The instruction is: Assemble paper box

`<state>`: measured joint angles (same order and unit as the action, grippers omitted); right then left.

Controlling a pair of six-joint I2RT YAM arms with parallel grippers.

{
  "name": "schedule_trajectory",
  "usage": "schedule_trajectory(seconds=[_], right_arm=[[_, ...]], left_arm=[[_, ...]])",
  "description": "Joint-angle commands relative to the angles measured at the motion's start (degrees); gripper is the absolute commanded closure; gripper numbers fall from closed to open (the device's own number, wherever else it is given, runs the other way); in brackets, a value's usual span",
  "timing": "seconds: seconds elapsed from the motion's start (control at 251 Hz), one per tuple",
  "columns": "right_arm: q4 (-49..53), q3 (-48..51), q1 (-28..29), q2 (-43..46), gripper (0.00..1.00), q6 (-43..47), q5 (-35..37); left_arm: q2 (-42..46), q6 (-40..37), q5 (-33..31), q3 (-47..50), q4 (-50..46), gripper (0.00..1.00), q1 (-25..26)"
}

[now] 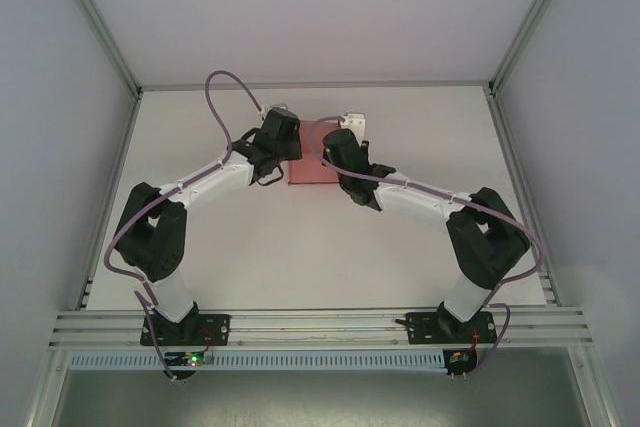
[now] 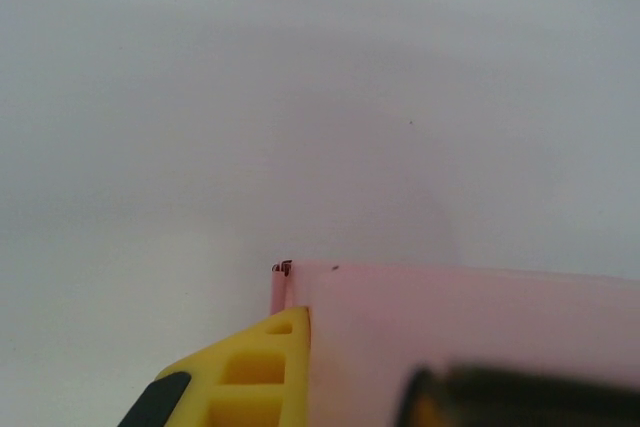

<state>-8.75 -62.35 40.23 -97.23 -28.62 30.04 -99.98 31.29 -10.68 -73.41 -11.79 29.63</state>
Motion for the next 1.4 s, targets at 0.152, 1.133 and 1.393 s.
schedule_trajectory(seconds=[0.152,1.133,1.393], right_arm=[[-3.0,0.4,0.6,-4.7,1.00,-0.8,-8.6],[-27.6,21.2,3.4,-1.6,1.00,11.1,-7.2],[-30.2,24.2,3.6,-0.9,1.00,13.0,-6.7]], left_arm=[[-1.6,-2.1,5.3,3.5,9.6,1.00,1.3],[8.3,-4.5,3.9,23.6,21.6,0.89,5.0],[13.5,-5.0,2.8,22.8,14.1,0.70,5.5]])
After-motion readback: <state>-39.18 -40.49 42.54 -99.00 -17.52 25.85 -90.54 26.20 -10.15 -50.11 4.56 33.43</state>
